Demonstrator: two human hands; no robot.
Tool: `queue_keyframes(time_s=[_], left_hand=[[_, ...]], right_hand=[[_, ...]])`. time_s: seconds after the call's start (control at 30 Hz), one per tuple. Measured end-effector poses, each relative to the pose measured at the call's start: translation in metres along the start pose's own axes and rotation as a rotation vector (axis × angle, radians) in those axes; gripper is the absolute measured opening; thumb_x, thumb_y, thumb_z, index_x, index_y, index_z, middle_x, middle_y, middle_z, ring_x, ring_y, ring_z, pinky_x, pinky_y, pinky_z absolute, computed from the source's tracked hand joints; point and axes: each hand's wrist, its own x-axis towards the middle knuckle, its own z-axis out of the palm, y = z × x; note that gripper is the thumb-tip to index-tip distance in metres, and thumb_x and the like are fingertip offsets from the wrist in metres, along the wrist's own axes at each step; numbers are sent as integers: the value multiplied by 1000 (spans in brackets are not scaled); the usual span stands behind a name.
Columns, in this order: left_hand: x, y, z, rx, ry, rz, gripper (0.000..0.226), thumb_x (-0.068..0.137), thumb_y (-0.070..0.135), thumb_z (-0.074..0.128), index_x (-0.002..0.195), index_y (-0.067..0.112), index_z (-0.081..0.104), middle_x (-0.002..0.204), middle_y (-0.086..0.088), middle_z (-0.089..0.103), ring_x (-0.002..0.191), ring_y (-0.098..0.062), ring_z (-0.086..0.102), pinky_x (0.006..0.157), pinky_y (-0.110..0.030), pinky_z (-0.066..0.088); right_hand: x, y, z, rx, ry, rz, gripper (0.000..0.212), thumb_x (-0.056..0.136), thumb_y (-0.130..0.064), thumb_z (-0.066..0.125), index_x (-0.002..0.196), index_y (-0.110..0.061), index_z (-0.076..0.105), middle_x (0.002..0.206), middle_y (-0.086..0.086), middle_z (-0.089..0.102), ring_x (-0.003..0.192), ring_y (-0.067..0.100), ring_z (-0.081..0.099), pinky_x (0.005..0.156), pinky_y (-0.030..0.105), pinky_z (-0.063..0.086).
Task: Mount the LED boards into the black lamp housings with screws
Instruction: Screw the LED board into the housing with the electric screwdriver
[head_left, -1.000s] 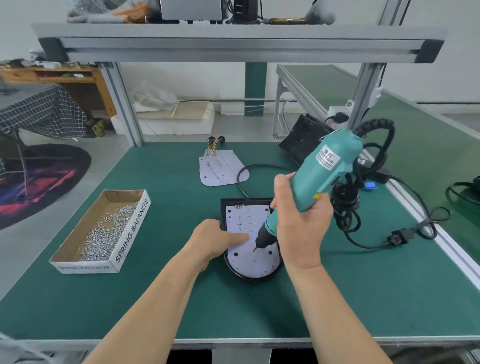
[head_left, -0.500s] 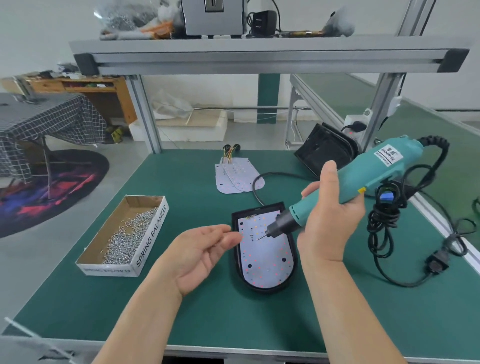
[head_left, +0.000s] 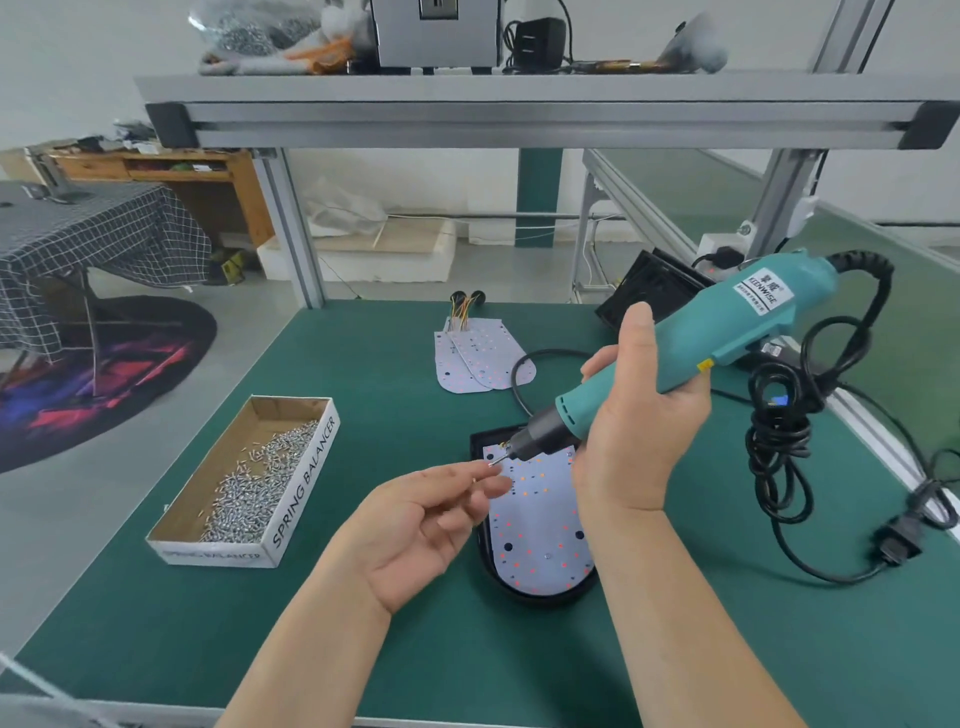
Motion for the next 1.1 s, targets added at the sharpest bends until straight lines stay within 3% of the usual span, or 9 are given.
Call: queue_keyframes(time_s=[0.13,0.23,0.43,0.67,0.83,0.93,1.1], left_hand=[[1,1,-1,30,-13,3,19,81,-7,58,97,-13,68,97,-30,72,57,-19,67,39,-15,46],[3,0,0,34,-25,-13,16,70,-4,65,81,-6,76,89,-23,72,56,-17,64,39,-15,44],[10,0,-2,-29,24,22,28,56,-7,70,82,-6,78,76,-17,66,54,-15,58,40,-14,43],[12,5,-1,-54,-54,-9,15,67,-6,62,73,-1,75,76,-14,61,58,-16,55,40,-17,42],[14,4,-4,5,-176,23,23,70,-11,72,91,-3,66,80,-14,59,62,-17,57,46,-18,47],[15,4,-9,6,-230,27,16,72,-4,74,86,-2,66,83,-15,60,65,-17,56,49,-18,49],[18,4,-10,2,-242,52,9,82,-8,65,88,-2,69,82,-14,59,65,-16,56,50,-17,49]], right_hand=[[0,3,2,2,1,9,23,87,-33,70,81,-21,51,55,2,55,52,15,51,56,25,44],[1,5,3,5,-6,16,24,87,-34,70,80,-20,51,55,3,55,52,16,50,58,29,43],[3,5,4,33,-11,22,25,86,-34,70,82,-18,51,55,4,54,53,18,50,63,33,43],[3,7,7,30,-20,21,23,87,-31,70,82,-18,52,55,4,53,52,18,50,60,30,43],[3,8,8,28,-19,21,23,87,-31,70,78,-20,51,54,4,53,51,17,49,59,30,42],[3,8,9,43,-21,21,21,88,-30,69,81,-20,52,52,2,54,49,16,50,56,28,43],[5,9,9,46,-20,18,20,88,-28,69,82,-20,52,53,2,53,49,15,50,56,28,44]])
